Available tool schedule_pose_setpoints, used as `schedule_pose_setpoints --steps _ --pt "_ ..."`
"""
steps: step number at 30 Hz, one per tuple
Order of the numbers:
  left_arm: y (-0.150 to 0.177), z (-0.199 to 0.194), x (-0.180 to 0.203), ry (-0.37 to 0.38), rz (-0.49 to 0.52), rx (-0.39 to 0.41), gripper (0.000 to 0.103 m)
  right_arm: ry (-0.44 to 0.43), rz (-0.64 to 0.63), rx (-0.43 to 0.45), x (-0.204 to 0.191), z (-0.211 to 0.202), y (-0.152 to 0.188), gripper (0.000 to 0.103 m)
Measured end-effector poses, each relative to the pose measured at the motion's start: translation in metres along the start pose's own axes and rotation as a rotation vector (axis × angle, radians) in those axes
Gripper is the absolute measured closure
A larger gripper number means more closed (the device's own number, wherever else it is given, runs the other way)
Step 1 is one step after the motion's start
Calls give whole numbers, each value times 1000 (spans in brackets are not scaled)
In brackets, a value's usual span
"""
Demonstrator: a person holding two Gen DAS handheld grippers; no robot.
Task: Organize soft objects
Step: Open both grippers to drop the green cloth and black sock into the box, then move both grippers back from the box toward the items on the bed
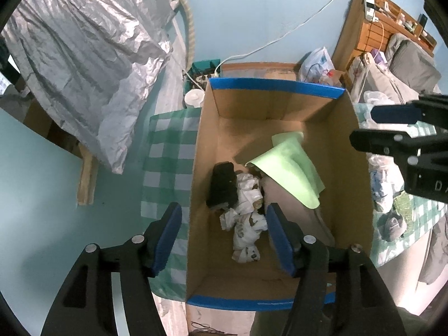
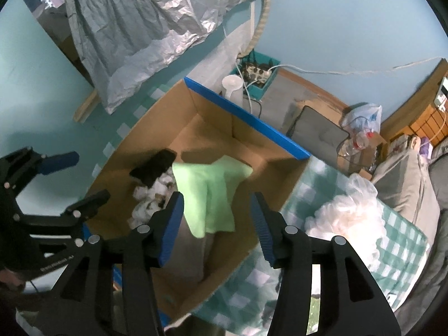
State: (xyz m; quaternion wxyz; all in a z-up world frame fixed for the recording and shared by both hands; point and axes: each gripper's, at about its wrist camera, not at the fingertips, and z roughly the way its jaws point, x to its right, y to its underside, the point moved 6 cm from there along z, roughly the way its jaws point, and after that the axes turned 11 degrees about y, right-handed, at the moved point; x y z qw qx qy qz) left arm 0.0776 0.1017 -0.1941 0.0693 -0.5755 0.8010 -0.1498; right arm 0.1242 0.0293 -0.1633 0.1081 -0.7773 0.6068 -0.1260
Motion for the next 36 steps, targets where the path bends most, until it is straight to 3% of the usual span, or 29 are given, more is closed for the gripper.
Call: schedule_pose_setpoints --steps 18,36 --pt "0 -8 55 38 82 -14 37 31 79 -10 51 -23 46 46" --pt "2 2 131 99 203 -49 37 86 276 -96 134 -25 130 45"
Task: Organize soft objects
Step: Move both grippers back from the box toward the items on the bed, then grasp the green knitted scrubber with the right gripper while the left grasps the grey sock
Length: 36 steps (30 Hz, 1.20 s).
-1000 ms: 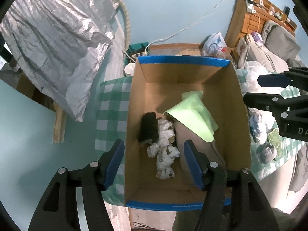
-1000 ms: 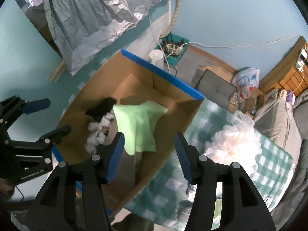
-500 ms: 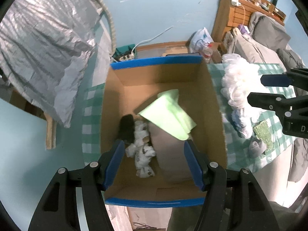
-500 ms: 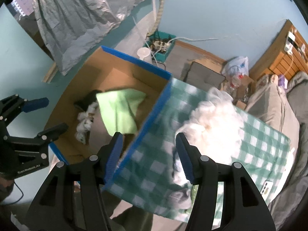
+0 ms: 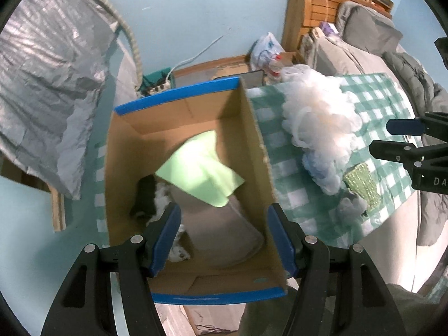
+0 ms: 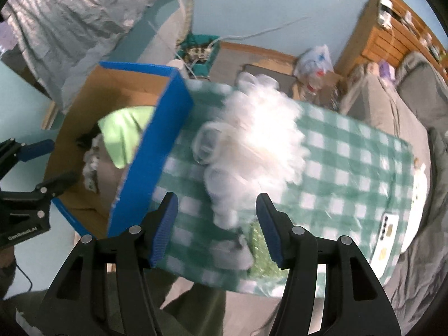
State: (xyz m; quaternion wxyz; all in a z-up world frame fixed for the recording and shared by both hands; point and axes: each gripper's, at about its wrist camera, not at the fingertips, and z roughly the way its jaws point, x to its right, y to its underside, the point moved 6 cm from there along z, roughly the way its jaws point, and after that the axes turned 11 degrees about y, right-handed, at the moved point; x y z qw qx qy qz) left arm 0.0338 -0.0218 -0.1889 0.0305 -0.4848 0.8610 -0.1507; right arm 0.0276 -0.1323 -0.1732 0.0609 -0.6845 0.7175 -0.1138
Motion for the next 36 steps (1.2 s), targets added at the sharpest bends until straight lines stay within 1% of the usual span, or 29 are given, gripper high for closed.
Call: schedule_pose_setpoints --steps 8,16,21,28,31,36 --pt "-8 10 38 38 62 -15 37 47 77 -36 47 9 27 45" --pt "-11 22 69 64 120 -40 37 60 126 -64 74 21 48 45" --pt "-10 34 85 85 135 -72 37 60 132 -78 82 31 59 45" --pt "-5 53 104 87 174 -114 37 51 142 -102 88 53 76 45" --pt "-3 60 109 83 188 -125 37 45 142 -124 88 66 84 45" --pt "4 80 118 80 214 -154 37 30 131 -138 84 83 92 45"
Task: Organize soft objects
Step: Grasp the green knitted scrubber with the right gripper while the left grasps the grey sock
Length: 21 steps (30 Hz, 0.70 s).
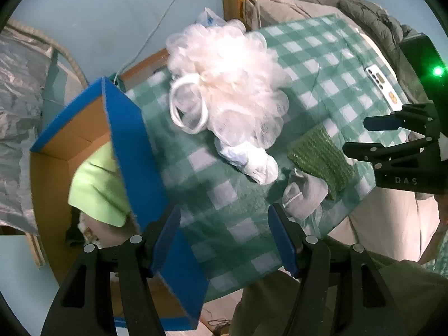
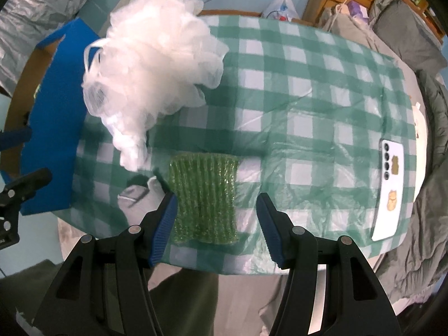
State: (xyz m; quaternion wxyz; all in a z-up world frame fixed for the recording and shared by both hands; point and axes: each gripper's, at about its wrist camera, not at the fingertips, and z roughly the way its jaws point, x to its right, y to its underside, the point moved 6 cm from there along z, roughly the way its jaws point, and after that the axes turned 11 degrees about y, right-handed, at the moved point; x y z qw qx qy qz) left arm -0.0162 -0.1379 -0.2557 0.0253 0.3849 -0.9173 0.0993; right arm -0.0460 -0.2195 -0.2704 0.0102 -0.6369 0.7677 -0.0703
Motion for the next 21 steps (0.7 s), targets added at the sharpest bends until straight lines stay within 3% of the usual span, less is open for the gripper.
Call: schedule_pose_setpoints --steps 11,21 --pt "6 30 10 11 21 -35 37 -54 9 -52 -15 37 5 44" --pt "9 48 11 49 -11 -50 37 -30 -32 -74 -38 58 5 42"
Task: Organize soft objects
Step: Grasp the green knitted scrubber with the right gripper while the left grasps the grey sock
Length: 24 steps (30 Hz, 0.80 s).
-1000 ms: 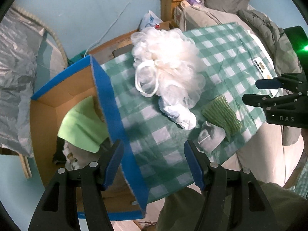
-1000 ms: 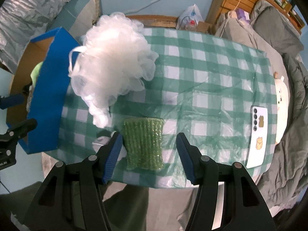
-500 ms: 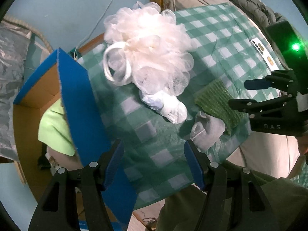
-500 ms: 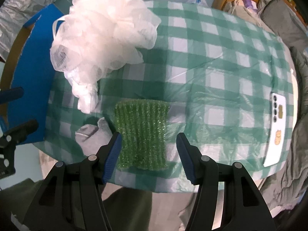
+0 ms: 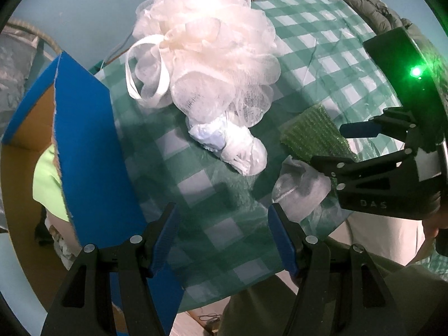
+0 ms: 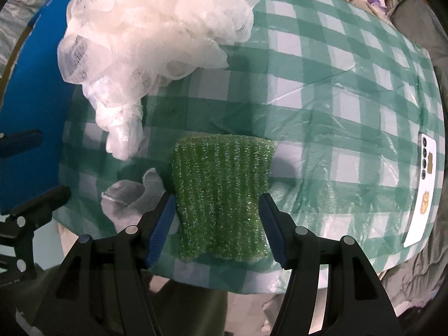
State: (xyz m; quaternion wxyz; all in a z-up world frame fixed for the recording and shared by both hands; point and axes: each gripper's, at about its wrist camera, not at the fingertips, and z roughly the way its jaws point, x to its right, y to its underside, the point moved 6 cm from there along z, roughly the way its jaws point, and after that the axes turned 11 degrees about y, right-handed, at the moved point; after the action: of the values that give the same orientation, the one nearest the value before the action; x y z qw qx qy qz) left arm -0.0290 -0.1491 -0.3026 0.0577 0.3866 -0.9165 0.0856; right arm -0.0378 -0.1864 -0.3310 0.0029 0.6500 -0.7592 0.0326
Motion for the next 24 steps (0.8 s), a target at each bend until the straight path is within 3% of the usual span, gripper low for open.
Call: schedule_pose_setpoints --steps 9,11,13,15,24 --pt "-2 2 5 1 19 -7 37 69 -43 -6 -13 12 3 42" --pt "-3 2 6 1 22 -5 37 93 -53 1 -16 13 4 53" --pt "-3 1 7 0 27 -3 37 121 -59 9 -16 13 5 76" --pt "-5 0 10 7 30 1 37 94 -43 6 -12 12 5 84" --pt "-13 -1 27 59 53 16 31 83 -17 21 24 -3 10 88"
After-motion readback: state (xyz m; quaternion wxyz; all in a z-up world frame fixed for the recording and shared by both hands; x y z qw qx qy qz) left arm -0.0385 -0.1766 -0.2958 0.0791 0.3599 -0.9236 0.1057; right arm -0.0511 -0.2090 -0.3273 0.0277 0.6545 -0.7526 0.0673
